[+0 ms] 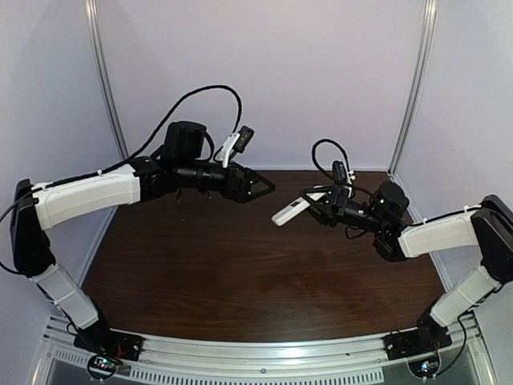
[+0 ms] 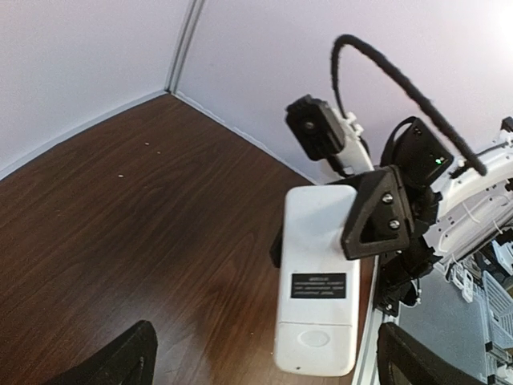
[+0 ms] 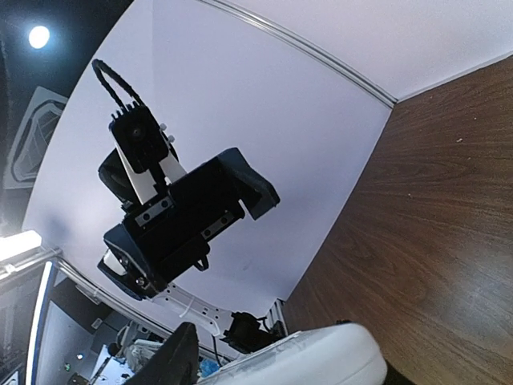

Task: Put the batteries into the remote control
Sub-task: Pass from the left arm to the right, then place the remote control at the center of the board.

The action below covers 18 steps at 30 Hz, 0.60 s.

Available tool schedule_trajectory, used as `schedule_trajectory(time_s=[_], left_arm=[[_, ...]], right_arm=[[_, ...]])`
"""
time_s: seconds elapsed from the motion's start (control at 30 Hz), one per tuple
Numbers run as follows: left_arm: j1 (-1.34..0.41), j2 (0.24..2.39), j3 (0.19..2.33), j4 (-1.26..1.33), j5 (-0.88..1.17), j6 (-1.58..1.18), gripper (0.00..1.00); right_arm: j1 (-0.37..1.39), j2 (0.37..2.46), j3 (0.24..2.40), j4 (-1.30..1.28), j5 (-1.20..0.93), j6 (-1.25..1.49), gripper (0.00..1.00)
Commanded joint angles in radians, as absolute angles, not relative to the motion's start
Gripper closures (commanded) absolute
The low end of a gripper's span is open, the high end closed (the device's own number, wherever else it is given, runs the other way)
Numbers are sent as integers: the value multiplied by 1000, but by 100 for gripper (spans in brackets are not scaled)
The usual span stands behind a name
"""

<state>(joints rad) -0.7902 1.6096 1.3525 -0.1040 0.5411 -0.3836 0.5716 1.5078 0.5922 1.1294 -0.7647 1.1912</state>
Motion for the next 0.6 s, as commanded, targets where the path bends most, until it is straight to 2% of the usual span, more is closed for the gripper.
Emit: schedule_trajectory(time_s=[0.0,0.3,0.57], left_arm=[[-733,1538,1296,-87,437,-382,2],[-660,1487,1177,-76,361,-436,3],[-585,1435,1083,-67,323,-474,3]], right_arm=[[568,1397,680,628,-776,912,87],[570,1446,928,-129,-726,559,88],[630,1569,1123,-536,-520,332,87]])
